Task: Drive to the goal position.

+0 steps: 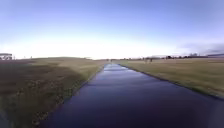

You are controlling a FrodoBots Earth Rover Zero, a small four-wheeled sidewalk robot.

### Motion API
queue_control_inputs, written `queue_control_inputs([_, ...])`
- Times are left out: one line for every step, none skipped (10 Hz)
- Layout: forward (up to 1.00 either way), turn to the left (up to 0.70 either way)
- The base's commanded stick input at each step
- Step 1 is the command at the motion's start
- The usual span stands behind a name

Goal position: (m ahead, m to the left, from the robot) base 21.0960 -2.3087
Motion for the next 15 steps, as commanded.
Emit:
queue_control_inputs([1.00, -0.04])
queue_control_inputs([1.00, -0.17])
queue_control_inputs([1.00, -0.22])
queue_control_inputs([1.00, -0.25])
queue_control_inputs([1.00, -0.25])
queue_control_inputs([1.00, -0.02])
queue_control_inputs([1.00, 0.00])
queue_control_inputs([1.00, 0.00])
queue_control_inputs([1.00, 0.00])
queue_control_inputs([1.00, 0.00])
queue_control_inputs([1.00, 0.00])
queue_control_inputs([1.00, 0.00])
queue_control_inputs([1.00, 0.01])
queue_control_inputs([1.00, 0.03])
queue_control_inputs([1.00, 0.24])
